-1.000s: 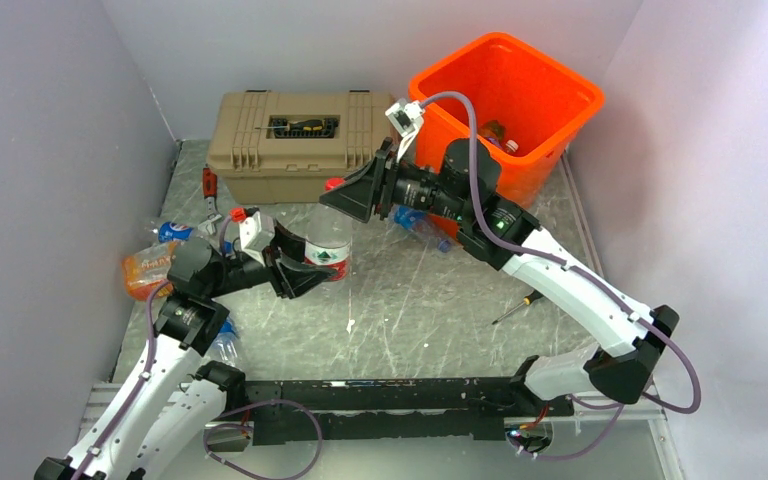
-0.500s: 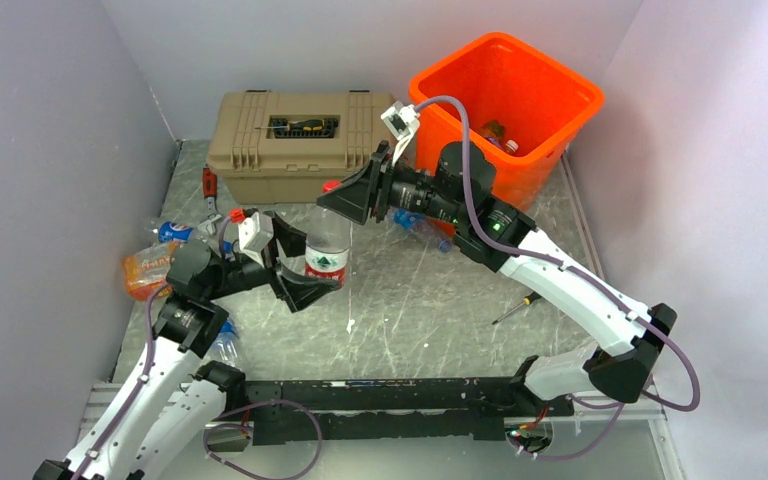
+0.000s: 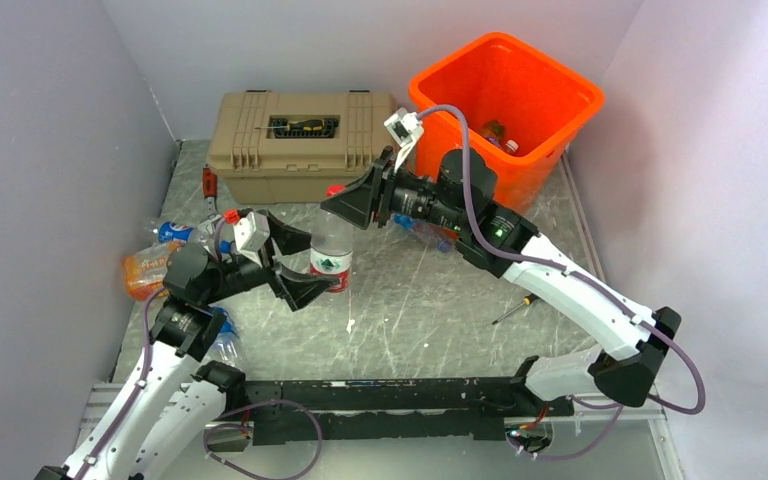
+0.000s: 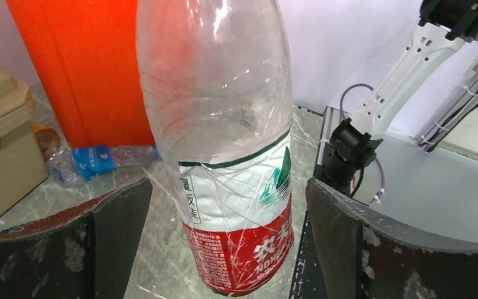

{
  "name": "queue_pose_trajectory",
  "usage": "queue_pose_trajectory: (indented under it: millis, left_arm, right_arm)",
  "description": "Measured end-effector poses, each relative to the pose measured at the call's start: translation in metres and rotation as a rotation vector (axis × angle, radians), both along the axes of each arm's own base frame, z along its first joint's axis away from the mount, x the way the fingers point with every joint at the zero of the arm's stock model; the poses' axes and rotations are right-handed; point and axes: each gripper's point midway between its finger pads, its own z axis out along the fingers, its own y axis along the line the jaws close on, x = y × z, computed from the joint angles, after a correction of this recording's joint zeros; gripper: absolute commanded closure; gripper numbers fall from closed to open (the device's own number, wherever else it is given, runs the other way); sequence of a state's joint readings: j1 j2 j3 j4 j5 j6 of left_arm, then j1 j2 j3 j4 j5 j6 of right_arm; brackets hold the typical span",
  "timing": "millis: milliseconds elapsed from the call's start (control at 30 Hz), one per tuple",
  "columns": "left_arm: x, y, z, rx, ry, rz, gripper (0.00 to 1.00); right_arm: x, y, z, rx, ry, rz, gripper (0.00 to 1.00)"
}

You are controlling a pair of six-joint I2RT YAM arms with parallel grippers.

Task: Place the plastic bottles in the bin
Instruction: Place the plastic bottle in the trash bin.

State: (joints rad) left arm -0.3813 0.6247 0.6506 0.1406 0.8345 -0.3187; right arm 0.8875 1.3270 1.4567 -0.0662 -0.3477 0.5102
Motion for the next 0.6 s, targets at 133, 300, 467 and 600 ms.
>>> queue_pose_trajectory:
  millis: [133,300,467,600]
  left_arm:
    - [0.004,0.003,-0.001,0.000,0.008,0.041,0.01]
    - [0.012,0.012,0.002,-0.008,-0.002,0.128,0.00]
    - [0.024,0.029,0.005,-0.021,-0.008,0.277,0.01]
    - [0.040,0.052,0.009,-0.040,0.004,0.452,0.00]
  right_arm:
    - [0.005,-0.011,-0.013,-0.024,-0.014,-0.064,1.00]
    - [0.006,-0.048,-0.004,-0.020,-0.087,-0.198,1.00]
    - [-0.006,-0.099,0.041,0.046,-0.206,-0.329,1.00]
    - [-0.009,-0.133,0.075,0.068,-0.286,-0.434,1.00]
